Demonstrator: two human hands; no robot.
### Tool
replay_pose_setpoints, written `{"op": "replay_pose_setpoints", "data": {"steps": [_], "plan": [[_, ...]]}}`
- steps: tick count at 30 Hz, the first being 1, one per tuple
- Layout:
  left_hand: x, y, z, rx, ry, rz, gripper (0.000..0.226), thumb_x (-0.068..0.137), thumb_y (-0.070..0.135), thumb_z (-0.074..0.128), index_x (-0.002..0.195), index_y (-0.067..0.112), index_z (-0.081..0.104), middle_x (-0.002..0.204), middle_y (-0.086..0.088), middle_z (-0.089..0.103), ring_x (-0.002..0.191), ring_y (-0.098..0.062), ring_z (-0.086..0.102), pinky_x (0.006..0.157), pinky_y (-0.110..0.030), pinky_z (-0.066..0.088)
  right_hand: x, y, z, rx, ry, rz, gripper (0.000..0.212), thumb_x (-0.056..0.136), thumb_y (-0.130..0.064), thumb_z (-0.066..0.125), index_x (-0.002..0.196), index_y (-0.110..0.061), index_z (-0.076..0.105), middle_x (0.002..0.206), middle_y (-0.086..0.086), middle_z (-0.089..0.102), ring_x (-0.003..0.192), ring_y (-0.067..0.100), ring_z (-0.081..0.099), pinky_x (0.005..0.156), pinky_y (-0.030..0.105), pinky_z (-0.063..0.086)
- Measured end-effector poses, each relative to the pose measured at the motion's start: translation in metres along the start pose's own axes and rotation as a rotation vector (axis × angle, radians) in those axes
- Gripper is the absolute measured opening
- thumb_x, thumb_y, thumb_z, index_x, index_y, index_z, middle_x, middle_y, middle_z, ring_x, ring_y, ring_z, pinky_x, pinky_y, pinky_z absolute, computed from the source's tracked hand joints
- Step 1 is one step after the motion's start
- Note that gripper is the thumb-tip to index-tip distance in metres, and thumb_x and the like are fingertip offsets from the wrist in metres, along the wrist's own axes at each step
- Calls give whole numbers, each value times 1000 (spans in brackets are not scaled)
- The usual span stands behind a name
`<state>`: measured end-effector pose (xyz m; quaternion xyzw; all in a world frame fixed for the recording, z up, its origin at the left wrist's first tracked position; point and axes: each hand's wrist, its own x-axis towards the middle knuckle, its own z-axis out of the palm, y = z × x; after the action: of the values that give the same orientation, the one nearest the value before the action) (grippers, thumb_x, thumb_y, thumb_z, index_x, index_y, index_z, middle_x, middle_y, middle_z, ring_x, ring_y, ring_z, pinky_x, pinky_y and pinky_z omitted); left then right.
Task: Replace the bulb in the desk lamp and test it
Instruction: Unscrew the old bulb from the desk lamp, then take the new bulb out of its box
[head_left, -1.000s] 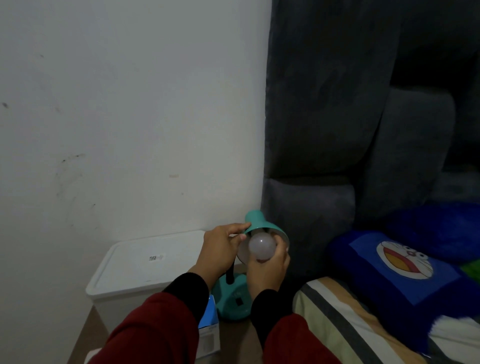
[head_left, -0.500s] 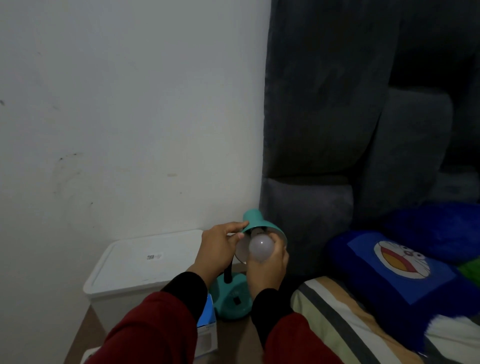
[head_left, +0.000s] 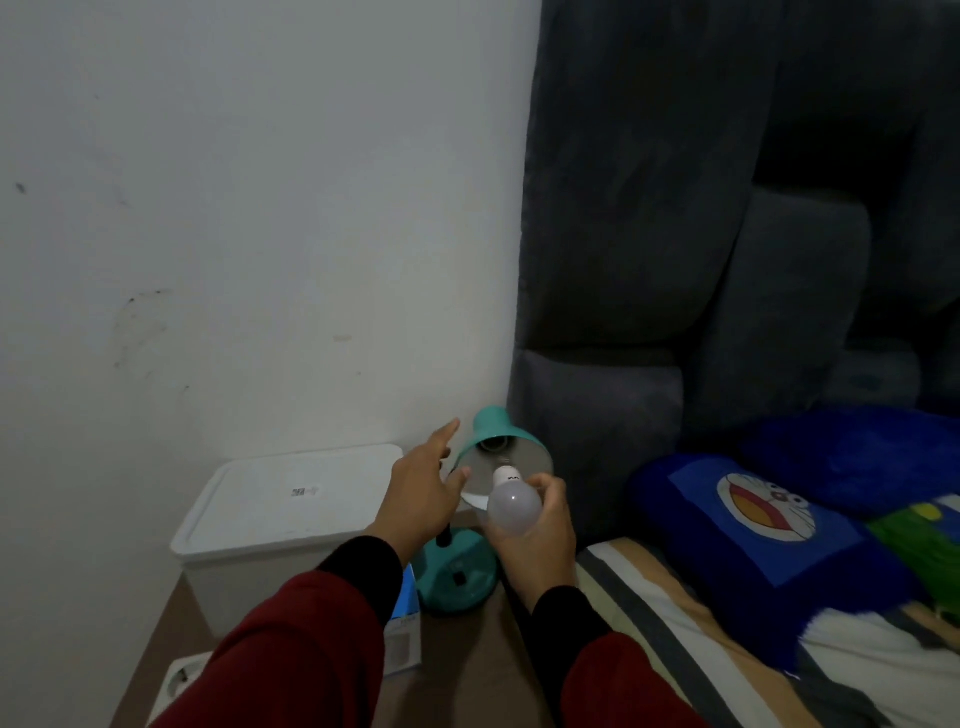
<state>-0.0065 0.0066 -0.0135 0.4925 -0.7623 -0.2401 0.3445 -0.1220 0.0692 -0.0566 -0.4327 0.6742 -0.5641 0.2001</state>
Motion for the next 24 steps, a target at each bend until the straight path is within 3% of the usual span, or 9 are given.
{"op": "replay_pose_setpoints", "data": {"steps": [5,10,15,21,24], "plan": [[-25,-10,-4,160,-28,-46,41,91,22,56,131,18,53,131,-9,59,122,-21,53,102,-25,37,-17,7,-25,-91,-129,-53,61,65,-15,80,114,-22,46,117,1,51,101,18,55,76,24,47],[-56,-37,-6,219,-80,-86,35,91,19,56,126,16,59,128,-10,60,120,-24,54,101,-27,40,-32,24,-36,-126,-307,-109,69,71,-15,78,128,-33,45,125,-12,47,114,12,51,97,33,51],[-78,-81,0,254,-147,-179,40,90,23,57,130,16,55,135,-9,54,124,-24,50,105,-28,37,-44,56,-28,-211,-402,-42,66,75,-16,75,132,-29,46,133,-3,43,111,12,48,93,24,48],[-94,-114,12,232,-137,-208,56,84,30,67,135,14,49,139,-8,43,127,-22,45,108,-29,35,-61,98,-3,-284,-503,90,63,75,-17,73,129,-33,45,136,3,43,110,17,51,100,37,49],[-97,-127,15,239,-134,-196,56,85,32,66,135,15,48,144,-6,38,133,-21,38,113,-28,28,-66,112,10,-316,-531,130,69,75,-20,73,135,-30,43,140,0,43,119,18,48,105,34,43]]}}
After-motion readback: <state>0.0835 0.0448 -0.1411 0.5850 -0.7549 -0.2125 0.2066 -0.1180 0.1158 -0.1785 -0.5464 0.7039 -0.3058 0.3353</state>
